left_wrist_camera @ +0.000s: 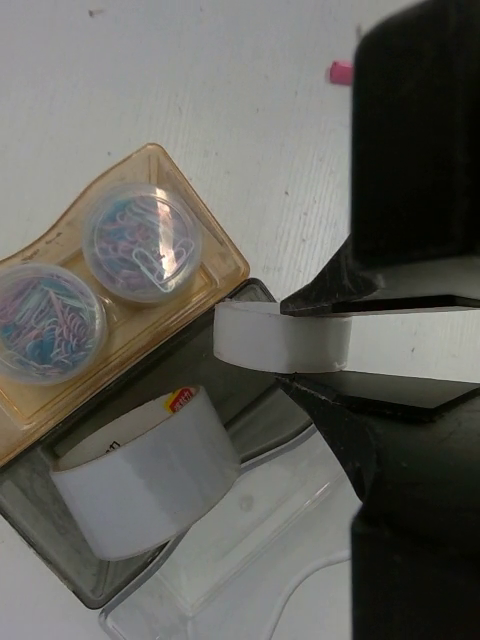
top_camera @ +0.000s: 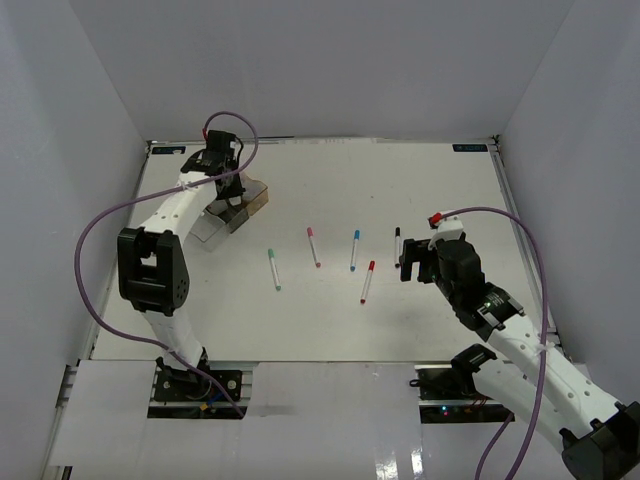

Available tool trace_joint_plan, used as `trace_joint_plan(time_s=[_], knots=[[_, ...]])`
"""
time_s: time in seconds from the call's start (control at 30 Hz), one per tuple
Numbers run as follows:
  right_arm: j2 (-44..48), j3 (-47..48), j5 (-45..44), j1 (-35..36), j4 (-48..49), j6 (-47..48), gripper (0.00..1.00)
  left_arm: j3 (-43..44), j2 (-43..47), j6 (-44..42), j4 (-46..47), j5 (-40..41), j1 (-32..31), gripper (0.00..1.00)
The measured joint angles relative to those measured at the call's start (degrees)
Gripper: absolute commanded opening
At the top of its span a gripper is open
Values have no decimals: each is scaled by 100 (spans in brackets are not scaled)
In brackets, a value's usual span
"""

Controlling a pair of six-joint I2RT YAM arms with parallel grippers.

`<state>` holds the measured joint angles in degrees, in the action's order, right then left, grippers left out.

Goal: Sort the stationery into containers
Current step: Place the stationery in the storage box.

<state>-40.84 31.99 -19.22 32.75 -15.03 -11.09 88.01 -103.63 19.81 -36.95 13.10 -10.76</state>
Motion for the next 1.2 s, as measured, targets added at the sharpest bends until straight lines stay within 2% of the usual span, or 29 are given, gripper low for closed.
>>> trace_joint_plan(time_s=[0.23,0.3,0.33,0.53,0.9,1.07,1.1,1.13,1.2], knots=[[26,0,-15,0,0,28,90,24,-109,-1272,11,-7,20,16],[26,0,-15,0,0,46,90,24,-109,-1532,13,-26,28,18],[26,0,-15,0,0,57,90,24,-107,-1652,20,-39,35,23],[26,0,-15,0,0,83,90,-26,-109,-2094,120,-111,70,27],[37,-2,-13,0,-2,101,90,-297,-109,-2323,164,-114,83,55],[74,-2,-7,0,-4,105,90,-404,-107,-2258,146,-111,85,62],[85,-2,-4,0,-7,105,90,-404,-105,-2234,138,-111,85,65],[103,-2,7,0,-13,105,90,-404,-87,-2175,136,-116,85,73],[164,-2,13,0,-37,105,90,-404,-11,-2000,114,-166,85,78]])
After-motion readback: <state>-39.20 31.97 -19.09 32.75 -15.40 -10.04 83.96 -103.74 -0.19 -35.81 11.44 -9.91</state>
